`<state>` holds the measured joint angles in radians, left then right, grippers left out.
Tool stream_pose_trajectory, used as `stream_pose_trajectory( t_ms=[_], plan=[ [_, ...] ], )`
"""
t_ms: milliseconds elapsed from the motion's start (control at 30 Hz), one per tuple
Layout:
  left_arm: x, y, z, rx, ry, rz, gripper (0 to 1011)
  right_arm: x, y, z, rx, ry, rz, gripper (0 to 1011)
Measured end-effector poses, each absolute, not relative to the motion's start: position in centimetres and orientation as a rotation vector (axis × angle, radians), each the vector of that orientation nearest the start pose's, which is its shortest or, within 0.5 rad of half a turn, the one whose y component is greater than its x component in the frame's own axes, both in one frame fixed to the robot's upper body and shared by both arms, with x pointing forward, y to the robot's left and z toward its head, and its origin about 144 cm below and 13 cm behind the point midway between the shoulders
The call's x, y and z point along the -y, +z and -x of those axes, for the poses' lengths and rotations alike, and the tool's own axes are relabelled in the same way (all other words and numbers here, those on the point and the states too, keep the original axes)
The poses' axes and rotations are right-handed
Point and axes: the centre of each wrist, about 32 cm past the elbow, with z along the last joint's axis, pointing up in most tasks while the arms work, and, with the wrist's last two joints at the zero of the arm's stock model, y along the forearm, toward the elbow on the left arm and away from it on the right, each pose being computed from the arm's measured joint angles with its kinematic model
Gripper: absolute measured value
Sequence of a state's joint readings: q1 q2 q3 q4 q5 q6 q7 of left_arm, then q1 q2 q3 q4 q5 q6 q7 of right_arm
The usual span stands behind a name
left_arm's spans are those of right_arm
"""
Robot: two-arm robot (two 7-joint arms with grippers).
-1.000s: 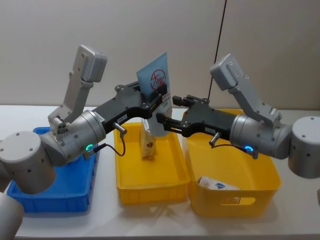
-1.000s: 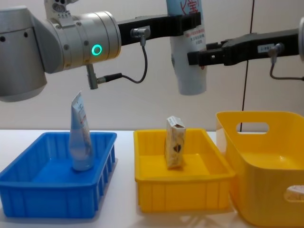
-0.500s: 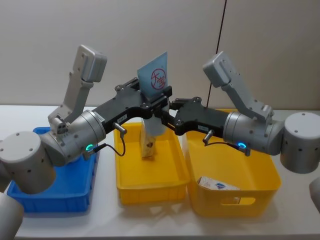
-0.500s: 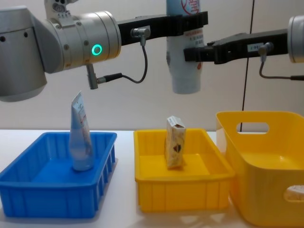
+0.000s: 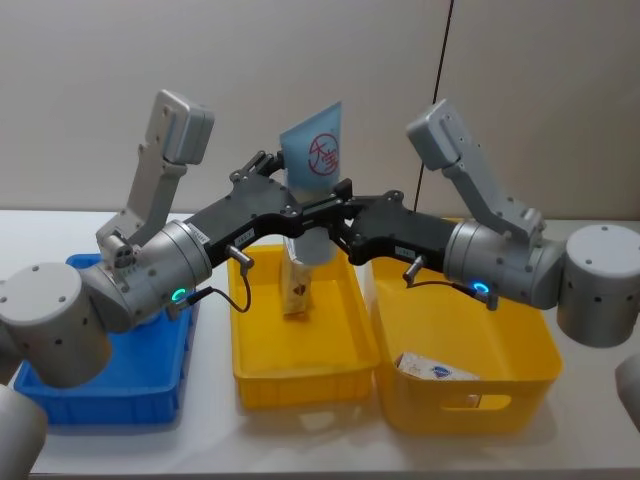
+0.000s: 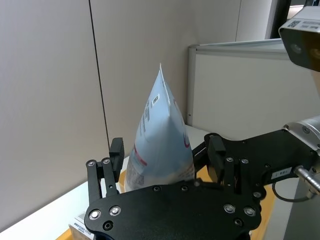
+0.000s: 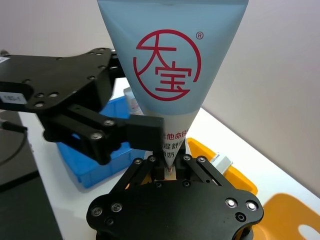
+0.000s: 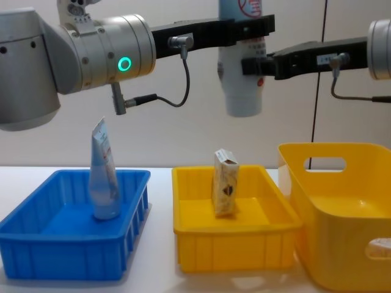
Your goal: Bimanual collaborative sorting of washing and personal care products
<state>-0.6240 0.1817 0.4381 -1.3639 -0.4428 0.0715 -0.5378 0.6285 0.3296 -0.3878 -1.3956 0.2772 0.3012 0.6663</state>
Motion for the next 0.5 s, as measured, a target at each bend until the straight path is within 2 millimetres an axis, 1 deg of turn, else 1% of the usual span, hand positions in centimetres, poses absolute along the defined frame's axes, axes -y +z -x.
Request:
stream_pose_trajectory(
  t_ms=[200,500],
  plan=[
    [-15.9,129.9,-59.0,0.151,0.625,0.176,1001,23.2,131.0,-59.0,0.127,-0.711,0.175,89],
    [-15.9,129.9,-59.0,0.151,0.626,0.176,1001,24.5,130.7,-58.4,0.104,-0.82,0.169,82]
  ],
)
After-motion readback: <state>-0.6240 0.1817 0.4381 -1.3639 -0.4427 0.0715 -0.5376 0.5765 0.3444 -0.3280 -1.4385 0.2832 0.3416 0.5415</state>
